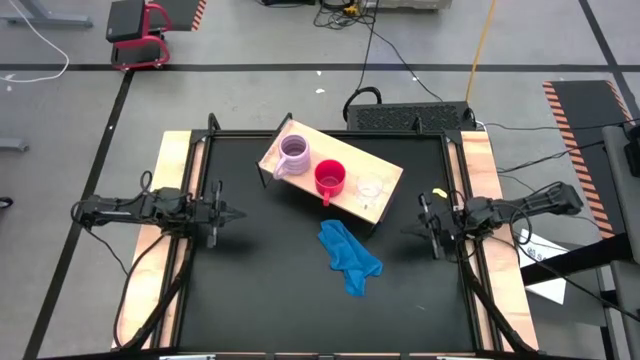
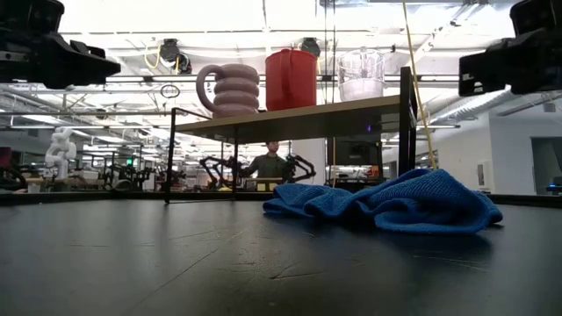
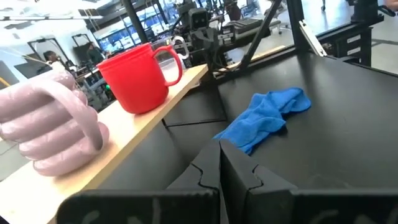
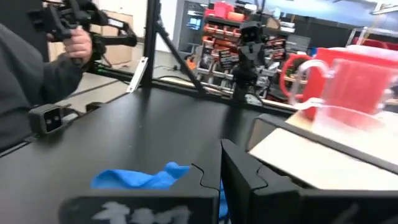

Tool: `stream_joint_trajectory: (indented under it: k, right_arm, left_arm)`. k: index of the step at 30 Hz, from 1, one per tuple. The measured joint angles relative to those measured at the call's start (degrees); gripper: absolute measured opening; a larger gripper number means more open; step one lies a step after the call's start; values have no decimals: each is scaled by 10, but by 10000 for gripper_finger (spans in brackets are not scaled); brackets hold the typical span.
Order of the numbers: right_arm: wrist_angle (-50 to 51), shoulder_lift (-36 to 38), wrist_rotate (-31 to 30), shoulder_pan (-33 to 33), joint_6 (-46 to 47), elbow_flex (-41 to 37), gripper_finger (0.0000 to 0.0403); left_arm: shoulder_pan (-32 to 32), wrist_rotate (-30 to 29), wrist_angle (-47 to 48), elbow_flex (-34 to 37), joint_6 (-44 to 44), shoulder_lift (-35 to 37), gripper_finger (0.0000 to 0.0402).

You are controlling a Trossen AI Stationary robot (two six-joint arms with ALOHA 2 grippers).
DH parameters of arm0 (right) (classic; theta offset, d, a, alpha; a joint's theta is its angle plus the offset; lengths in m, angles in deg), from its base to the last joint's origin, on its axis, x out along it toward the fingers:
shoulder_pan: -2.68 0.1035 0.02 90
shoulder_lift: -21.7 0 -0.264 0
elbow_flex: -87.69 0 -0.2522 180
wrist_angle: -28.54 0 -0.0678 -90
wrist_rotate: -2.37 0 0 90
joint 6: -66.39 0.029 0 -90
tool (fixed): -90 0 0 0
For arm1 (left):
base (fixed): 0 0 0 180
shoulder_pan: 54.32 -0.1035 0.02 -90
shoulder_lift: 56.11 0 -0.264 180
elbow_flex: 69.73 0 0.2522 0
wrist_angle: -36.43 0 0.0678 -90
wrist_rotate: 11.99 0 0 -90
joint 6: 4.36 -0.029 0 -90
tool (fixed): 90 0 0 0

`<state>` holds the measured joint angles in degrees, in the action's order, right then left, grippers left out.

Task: Stack small to large cups/mugs on shelf
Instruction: Return to Home Position

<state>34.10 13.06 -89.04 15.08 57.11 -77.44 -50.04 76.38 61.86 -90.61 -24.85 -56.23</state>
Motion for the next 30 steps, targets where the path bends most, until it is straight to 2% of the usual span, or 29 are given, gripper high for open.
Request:
stream_joint_trajectory:
  k: [8, 16, 30]
  right_arm:
    - [-21, 0, 1, -45, 1, 0, 0]
    - [-21, 0, 33, -79, 0, 0, 0]
    - [0, 0, 47, -94, 10, 0, 0]
  left_arm:
    - [-2, -2, -12, 0, 0, 0, 3]
    - [-21, -4, -10, 0, -1, 0, 3]
    - [-31, -2, 5, 0, 8, 0, 3]
